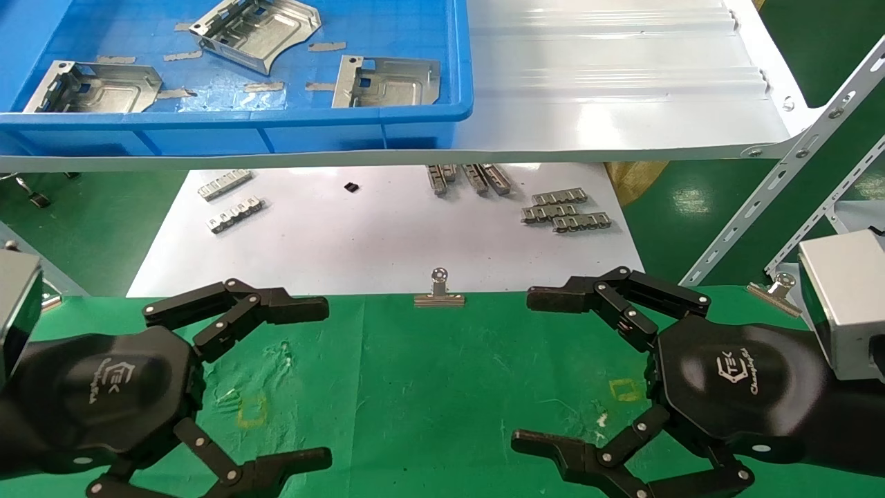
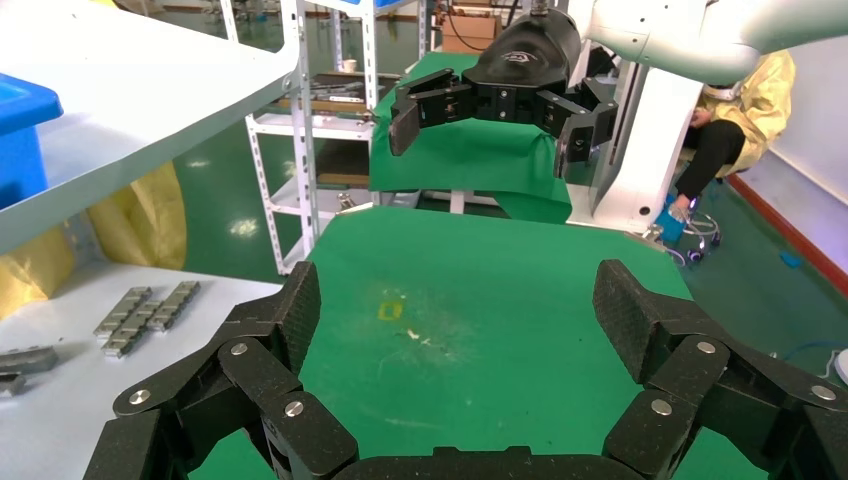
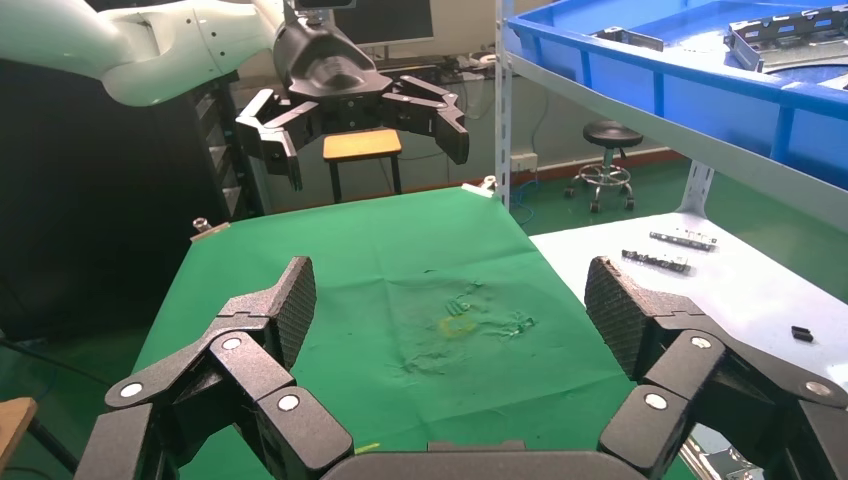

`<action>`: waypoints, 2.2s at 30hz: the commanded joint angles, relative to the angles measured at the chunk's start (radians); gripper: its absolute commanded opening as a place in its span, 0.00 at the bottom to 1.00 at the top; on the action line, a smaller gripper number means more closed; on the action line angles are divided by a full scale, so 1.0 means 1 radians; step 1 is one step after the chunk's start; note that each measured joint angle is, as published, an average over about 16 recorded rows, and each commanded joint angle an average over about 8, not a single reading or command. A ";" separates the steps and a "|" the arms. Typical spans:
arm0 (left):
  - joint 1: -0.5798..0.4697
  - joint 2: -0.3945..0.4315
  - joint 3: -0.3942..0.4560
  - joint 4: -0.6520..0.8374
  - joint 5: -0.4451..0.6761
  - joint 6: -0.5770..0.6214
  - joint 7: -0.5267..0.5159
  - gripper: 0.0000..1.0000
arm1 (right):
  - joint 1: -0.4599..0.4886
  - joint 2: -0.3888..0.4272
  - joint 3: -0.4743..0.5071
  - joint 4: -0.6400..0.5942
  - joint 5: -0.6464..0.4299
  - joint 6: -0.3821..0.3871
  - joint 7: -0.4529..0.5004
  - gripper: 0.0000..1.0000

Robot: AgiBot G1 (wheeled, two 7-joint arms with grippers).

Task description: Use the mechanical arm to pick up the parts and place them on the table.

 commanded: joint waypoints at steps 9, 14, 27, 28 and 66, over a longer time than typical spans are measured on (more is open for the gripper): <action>0.000 0.000 0.000 0.000 0.000 0.000 0.000 1.00 | 0.000 0.000 0.000 0.000 0.000 0.000 0.000 1.00; 0.000 0.000 0.000 0.000 0.000 0.000 0.000 1.00 | 0.000 0.000 0.000 0.000 0.000 0.000 0.000 0.38; 0.000 0.000 0.000 0.000 0.000 0.000 0.000 1.00 | 0.000 0.000 0.000 0.000 0.000 0.000 0.000 0.00; 0.000 0.000 0.000 0.000 0.000 0.000 0.000 1.00 | 0.000 0.000 0.000 0.000 0.000 0.000 0.000 0.00; -0.702 0.305 0.129 0.622 0.405 -0.230 0.057 1.00 | 0.000 0.000 0.000 0.000 0.000 0.000 0.000 0.00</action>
